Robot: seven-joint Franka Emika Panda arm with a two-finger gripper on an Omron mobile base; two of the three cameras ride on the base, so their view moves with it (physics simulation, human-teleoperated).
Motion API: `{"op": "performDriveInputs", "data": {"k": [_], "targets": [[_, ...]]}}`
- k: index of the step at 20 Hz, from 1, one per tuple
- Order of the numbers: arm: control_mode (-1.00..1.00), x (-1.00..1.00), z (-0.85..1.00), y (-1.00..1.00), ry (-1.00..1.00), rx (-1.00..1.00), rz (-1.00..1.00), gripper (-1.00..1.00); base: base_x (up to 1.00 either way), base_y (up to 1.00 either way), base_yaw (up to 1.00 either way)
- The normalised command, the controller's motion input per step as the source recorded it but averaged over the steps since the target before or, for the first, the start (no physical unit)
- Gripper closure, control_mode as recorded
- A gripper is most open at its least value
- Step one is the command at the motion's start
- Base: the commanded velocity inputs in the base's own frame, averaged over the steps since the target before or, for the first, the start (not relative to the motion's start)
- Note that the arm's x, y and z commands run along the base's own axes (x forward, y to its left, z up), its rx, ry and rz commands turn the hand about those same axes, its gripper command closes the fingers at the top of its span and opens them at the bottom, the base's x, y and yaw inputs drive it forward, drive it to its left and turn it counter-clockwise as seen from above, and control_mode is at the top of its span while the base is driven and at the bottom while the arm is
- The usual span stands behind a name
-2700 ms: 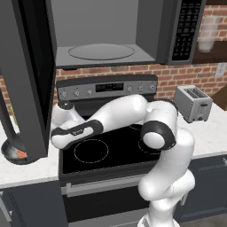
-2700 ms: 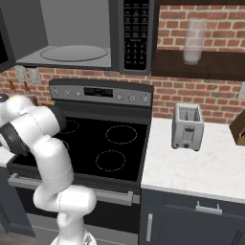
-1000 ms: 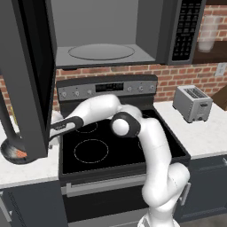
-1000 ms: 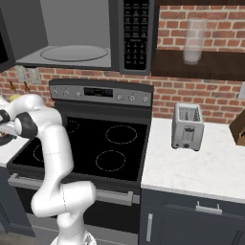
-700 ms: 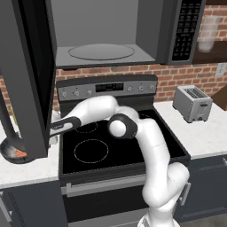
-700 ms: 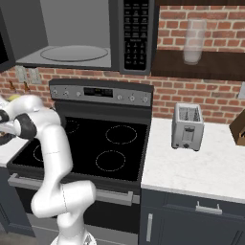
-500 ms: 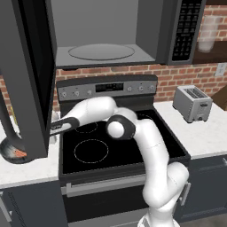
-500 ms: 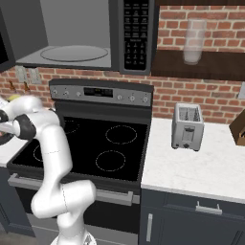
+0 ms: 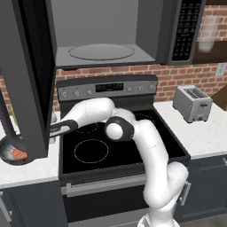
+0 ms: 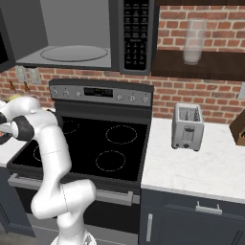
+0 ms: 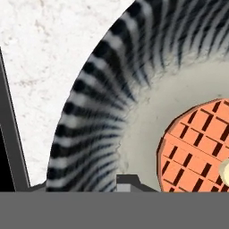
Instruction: Open the microwave, place the bowl with waffle inside the microwave, then close the microwave door and turn it on.
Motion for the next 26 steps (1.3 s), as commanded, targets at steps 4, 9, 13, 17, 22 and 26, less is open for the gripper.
{"op": "performDriveInputs", "data": {"k": [4,9,13,17,22,26], "targets": [[-1.00,-0.11,-0.08,-0.43,-0.05,0.07,0.00,1.00,0.00,0.00,0.00],[-1.00,-0.08,0.00,-0.58,-0.03,0.14,0.00,1.00,0.00,0.00,0.00],[-1.00,-0.20,0.03,-0.79,-0.11,0.26,0.00,1.00,0.00,0.00,0.00],[-1.00,-0.42,0.31,-0.97,-0.24,0.39,0.00,1.00,0.00,0.00,0.00],[-1.00,-0.50,0.63,-0.99,-0.27,0.42,0.00,1.00,0.00,0.00,0.00],[-1.00,-0.42,0.95,-1.00,-0.10,0.34,0.00,1.00,0.00,0.00,0.00]]}}
